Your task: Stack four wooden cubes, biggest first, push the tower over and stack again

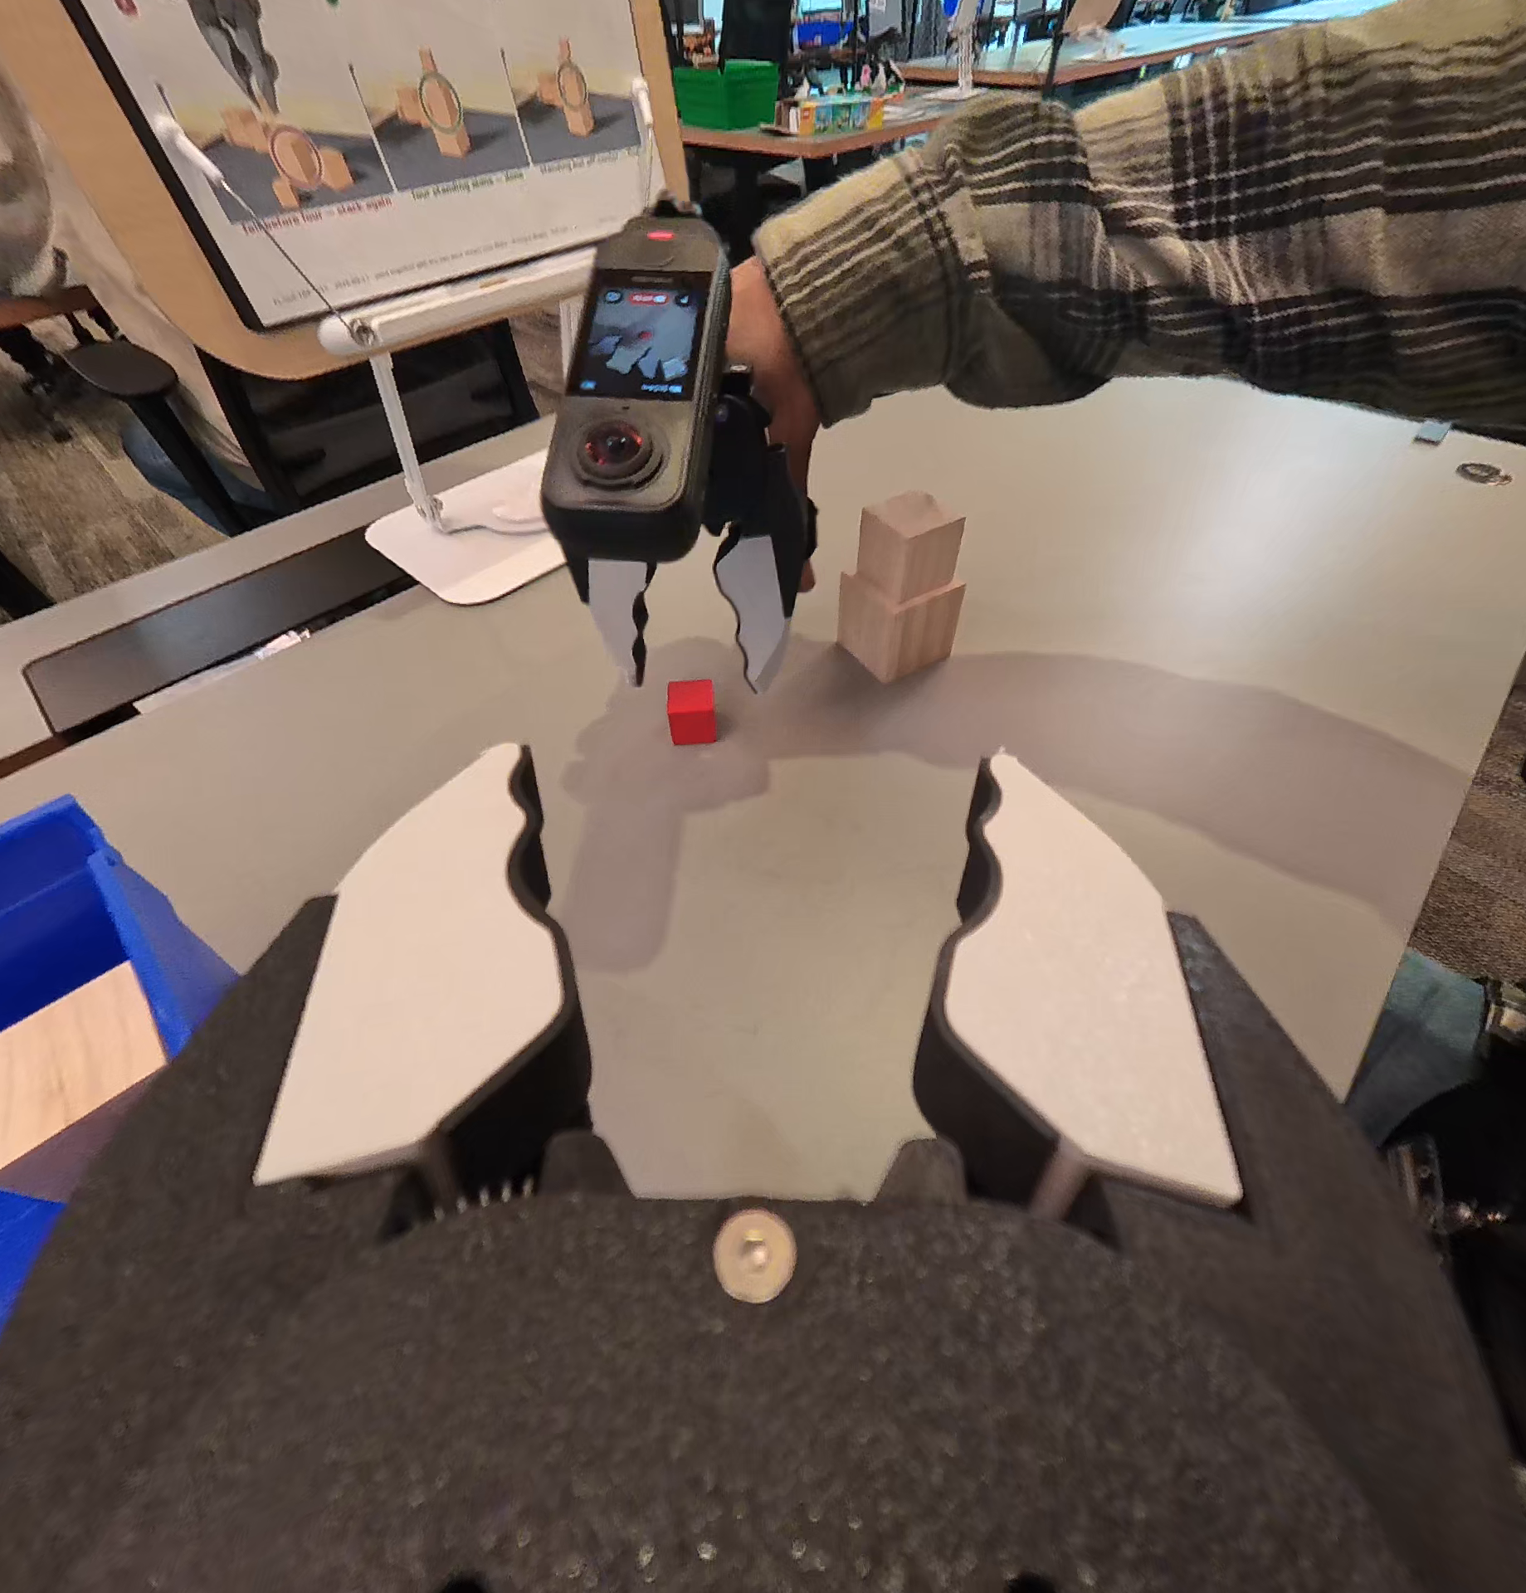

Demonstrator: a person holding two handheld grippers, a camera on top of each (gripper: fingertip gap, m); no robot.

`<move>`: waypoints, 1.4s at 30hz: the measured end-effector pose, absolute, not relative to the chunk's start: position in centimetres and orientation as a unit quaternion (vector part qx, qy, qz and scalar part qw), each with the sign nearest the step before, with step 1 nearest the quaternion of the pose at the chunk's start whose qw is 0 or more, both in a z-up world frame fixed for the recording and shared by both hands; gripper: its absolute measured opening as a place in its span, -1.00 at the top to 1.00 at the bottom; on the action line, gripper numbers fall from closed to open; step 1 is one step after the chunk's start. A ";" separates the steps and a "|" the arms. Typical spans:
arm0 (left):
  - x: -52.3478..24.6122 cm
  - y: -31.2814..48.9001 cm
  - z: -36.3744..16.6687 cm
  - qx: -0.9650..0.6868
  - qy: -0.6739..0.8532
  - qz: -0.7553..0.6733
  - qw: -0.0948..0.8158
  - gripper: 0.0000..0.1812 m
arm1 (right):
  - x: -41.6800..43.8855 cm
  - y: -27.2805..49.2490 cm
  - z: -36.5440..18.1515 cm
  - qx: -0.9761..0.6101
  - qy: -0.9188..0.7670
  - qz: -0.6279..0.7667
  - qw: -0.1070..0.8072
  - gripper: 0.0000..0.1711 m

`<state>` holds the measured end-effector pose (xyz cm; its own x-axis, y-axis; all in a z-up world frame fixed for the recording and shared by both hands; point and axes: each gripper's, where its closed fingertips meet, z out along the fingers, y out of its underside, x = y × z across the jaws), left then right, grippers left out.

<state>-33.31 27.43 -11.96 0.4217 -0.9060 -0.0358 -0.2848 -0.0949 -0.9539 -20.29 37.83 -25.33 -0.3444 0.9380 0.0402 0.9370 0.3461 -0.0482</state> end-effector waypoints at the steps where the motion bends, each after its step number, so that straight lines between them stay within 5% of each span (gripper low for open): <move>1: -33.3 27.5 -12.1 -0.675 0.443 -0.305 0.505 -0.04 | -20.3 37.9 -25.6 -0.569 -0.822 0.008 0.024 0.30; 8: -33.3 27.8 -12.5 -0.678 0.442 -0.303 0.502 -0.04 | -19.9 38.0 -27.4 -0.558 -0.830 0.004 -0.003 0.41; 12: -33.2 27.8 -12.7 -0.680 0.443 -0.303 0.499 -0.04 | -19.9 37.9 -27.9 -0.569 -0.822 0.016 -0.009 0.68; 29: -31.7 25.4 -11.6 -0.659 0.466 -0.317 0.497 -0.03 | -10.8 33.4 -14.9 -0.873 -0.487 0.007 0.027 0.68; 42: -31.2 24.6 -11.2 -0.653 0.477 -0.312 0.499 -0.03 | -8.1 30.2 -17.7 -0.892 -0.452 0.001 0.007 0.68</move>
